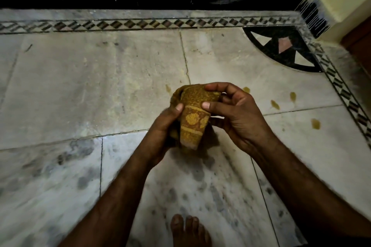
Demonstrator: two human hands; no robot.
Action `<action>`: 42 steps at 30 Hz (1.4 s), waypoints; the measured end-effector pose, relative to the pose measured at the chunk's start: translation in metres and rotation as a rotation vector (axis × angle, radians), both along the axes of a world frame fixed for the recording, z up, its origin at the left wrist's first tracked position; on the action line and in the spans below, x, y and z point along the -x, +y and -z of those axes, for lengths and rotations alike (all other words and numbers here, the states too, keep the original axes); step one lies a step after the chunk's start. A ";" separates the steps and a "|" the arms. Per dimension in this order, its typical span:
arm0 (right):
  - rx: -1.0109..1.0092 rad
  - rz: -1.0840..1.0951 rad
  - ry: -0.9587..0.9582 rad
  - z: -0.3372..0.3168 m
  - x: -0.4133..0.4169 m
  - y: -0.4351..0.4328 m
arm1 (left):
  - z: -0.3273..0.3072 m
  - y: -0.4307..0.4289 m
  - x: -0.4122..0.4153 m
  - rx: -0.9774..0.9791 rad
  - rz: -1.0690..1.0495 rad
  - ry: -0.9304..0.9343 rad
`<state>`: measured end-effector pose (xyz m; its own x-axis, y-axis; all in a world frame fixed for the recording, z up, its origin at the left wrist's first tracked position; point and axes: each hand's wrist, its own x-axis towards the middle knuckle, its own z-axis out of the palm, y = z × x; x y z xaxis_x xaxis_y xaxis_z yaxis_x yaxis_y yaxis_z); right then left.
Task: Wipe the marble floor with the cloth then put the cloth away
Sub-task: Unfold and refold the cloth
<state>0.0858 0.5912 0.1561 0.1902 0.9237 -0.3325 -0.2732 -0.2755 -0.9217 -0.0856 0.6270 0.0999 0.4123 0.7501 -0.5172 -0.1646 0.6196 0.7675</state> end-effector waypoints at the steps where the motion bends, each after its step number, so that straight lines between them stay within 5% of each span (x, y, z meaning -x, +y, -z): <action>1: -0.005 0.020 -0.009 -0.002 -0.001 0.002 | 0.001 0.000 -0.002 -0.163 -0.024 0.144; 5: 0.001 0.082 0.017 -0.010 -0.004 0.009 | -0.012 -0.006 -0.004 -0.740 -0.059 0.302; 9: 0.003 0.119 0.019 -0.017 -0.006 0.015 | -0.036 -0.018 -0.019 -0.913 0.085 0.263; 16: -0.133 0.026 0.120 -0.041 -0.009 0.007 | -0.066 0.000 -0.020 -0.735 -0.198 0.096; 23: -0.223 -0.092 -0.355 -0.041 -0.003 -0.005 | -0.092 0.016 -0.007 -0.579 -0.191 -0.014; 30: -0.114 -0.102 -0.141 -0.052 -0.034 -0.006 | -0.101 0.047 0.042 -0.473 -0.046 -0.027; 36: -0.268 -0.065 0.440 -0.070 -0.064 0.010 | -0.085 0.084 0.077 -0.144 -0.094 -0.207; 38: -0.108 -0.156 0.350 -0.044 -0.056 0.004 | -0.076 0.076 0.079 -0.027 0.053 -0.226; 40: 0.096 -0.219 0.161 -0.014 -0.037 -0.007 | -0.066 0.058 0.073 -0.062 0.256 -0.047; 42: 0.178 -0.149 0.163 0.004 -0.026 -0.012 | -0.049 0.052 0.070 -0.099 0.256 0.110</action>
<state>0.1121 0.5795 0.1521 -0.0131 0.8618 -0.5071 -0.3584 -0.4774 -0.8022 -0.1553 0.6788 0.1487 0.5400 0.6779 -0.4989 0.0754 0.5513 0.8309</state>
